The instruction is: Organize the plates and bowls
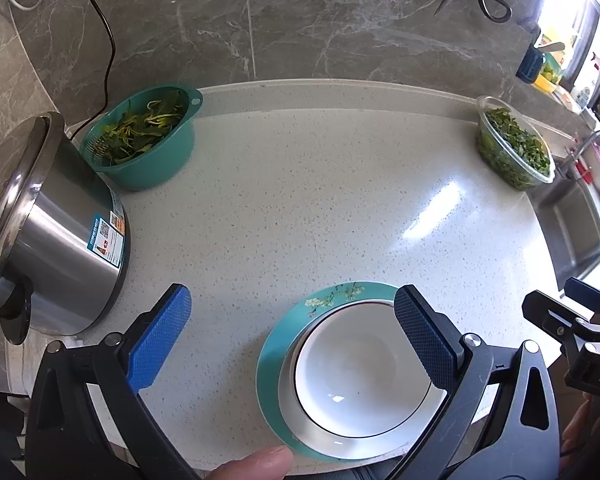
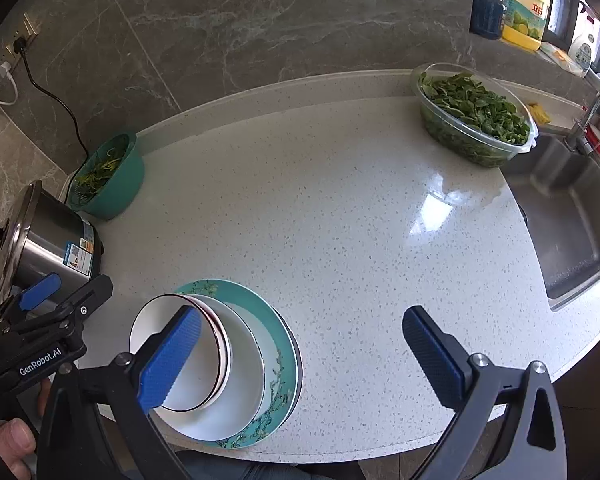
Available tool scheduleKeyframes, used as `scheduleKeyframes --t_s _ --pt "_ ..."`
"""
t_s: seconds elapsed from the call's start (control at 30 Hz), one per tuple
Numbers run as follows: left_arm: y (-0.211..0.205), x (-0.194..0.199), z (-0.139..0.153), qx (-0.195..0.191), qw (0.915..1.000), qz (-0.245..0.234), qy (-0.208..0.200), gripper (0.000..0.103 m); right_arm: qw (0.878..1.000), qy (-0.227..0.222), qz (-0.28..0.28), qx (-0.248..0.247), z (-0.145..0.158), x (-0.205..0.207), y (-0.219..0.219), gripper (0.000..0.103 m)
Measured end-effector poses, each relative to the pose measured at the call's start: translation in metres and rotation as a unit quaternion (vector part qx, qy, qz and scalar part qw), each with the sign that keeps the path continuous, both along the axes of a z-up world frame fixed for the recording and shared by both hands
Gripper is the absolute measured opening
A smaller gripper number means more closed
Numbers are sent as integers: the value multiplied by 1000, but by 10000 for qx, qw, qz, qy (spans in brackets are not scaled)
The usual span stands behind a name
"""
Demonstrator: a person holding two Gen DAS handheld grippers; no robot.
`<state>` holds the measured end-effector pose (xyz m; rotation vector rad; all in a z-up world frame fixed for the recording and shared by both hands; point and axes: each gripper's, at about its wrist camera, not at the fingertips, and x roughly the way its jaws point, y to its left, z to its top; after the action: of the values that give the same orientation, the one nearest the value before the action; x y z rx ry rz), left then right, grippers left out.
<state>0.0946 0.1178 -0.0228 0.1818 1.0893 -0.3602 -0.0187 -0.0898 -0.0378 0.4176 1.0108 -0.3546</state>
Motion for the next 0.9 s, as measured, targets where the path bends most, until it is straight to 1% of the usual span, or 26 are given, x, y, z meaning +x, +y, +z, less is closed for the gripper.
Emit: scheduleKeyframes --t_s 0.43,0.9 --pt "11 -1 -3 67 9999 74 -12 103 9999 130 57 9 -5 5 6 103" --pt "9 -3 -4 94 9999 50 10 103 9999 158 43 41 -7 3 7 103"
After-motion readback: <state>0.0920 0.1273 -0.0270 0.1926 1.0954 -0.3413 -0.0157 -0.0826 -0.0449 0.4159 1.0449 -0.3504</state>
